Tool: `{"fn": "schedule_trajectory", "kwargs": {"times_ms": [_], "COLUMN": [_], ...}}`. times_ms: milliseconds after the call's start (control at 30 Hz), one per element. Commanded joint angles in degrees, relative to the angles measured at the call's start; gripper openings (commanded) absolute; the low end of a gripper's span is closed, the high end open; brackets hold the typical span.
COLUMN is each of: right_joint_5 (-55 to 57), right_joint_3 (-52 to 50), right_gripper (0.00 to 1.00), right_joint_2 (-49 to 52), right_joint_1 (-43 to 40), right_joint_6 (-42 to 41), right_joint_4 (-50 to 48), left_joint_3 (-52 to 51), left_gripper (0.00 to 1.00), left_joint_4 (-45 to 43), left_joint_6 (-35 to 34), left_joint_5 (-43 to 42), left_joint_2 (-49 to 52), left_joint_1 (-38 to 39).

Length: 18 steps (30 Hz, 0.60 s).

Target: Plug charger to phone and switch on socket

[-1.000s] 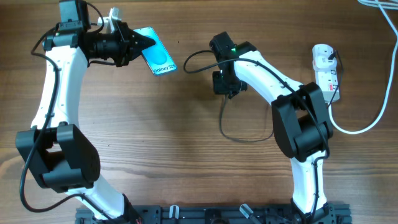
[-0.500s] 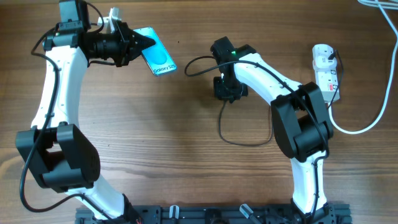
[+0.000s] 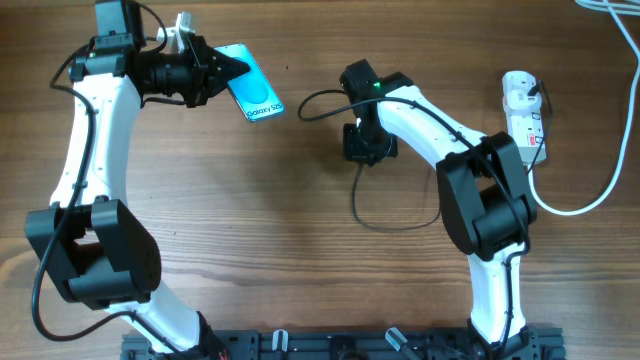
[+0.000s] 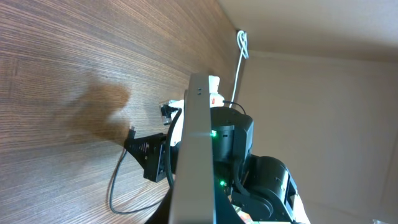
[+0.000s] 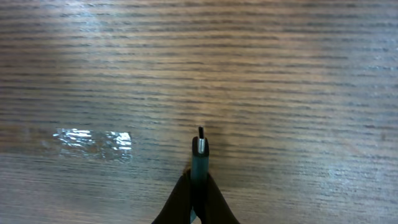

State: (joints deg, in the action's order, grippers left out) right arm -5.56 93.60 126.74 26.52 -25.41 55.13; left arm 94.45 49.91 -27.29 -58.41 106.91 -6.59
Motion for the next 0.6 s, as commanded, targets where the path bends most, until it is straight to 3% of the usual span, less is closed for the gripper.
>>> {"fn": "schedule_trajectory", "kwargs": {"times_ms": [0,567], "right_joint_5": [-1.33,5.99], "right_joint_3": [-1.36,0.2], "right_gripper": [0.05,0.05], "right_joint_2": [1.29,-0.24], "right_joint_1": [0.2,0.31], "right_joint_6": [3.54,11.76], "right_joint_4": [-2.45,-2.1], "left_joint_3": [0.7,0.7], "left_gripper": [0.04,0.04], "left_joint_4": [-0.33,-0.35], "left_joint_6": [-0.28,-0.11], "left_joint_5": [-2.21,-2.21], "left_joint_2": [-1.2,-1.2], "left_joint_1": [0.04,0.04]}}
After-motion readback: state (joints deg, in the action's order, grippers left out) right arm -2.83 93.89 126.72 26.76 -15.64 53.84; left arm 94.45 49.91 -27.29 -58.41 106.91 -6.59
